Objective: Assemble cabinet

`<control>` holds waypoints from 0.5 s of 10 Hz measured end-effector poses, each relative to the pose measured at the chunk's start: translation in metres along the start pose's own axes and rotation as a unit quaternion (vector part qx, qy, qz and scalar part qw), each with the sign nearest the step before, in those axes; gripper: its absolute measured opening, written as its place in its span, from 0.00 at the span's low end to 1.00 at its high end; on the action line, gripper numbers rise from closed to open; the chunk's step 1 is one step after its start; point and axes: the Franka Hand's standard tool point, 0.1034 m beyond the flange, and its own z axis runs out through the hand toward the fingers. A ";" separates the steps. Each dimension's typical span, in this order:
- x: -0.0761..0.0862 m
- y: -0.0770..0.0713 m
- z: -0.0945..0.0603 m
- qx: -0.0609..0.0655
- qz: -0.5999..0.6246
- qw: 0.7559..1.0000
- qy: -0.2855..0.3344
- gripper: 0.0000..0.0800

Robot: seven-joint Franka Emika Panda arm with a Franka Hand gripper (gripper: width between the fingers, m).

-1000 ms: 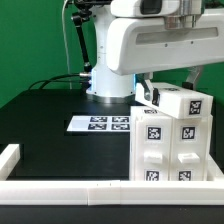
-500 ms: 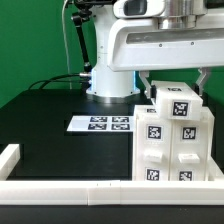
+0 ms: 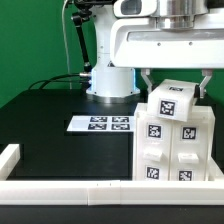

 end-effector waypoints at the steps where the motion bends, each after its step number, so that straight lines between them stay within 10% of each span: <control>1: -0.002 0.000 0.000 0.004 0.061 0.998 0.002 0.70; 5: -0.002 -0.005 -0.001 0.013 0.229 0.973 0.005 0.70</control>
Offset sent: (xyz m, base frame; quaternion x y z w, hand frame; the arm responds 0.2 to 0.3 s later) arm -0.0077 -0.0010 -0.0002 -0.0111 0.0085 0.1712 0.9851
